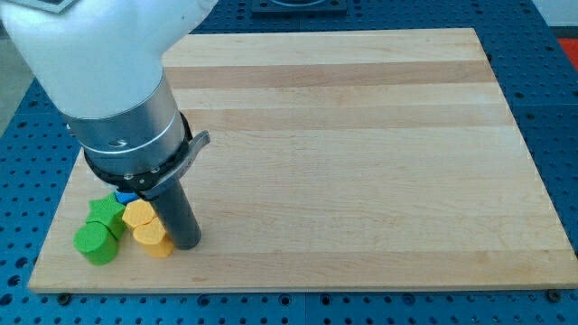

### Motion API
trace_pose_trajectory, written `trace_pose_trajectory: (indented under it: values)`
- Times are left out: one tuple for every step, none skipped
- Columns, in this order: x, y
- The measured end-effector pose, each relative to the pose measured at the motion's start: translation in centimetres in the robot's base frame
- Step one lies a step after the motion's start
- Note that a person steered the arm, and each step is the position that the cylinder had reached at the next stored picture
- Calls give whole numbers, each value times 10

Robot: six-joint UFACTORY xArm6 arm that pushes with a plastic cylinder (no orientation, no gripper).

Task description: Move green circle towards yellow heart

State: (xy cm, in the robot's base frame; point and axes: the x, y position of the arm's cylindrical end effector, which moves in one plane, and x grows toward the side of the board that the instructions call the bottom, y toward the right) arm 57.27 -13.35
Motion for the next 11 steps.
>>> trace_pose_trajectory:
  values:
    - [0,1]
    - [20,11]
    - [46,11]
    - [46,-9]
    - [45,-33]
    - [46,-58]
    - [45,-78]
    - [46,-115]
    - [41,-148]
    - [28,-147]
    - [11,-131]
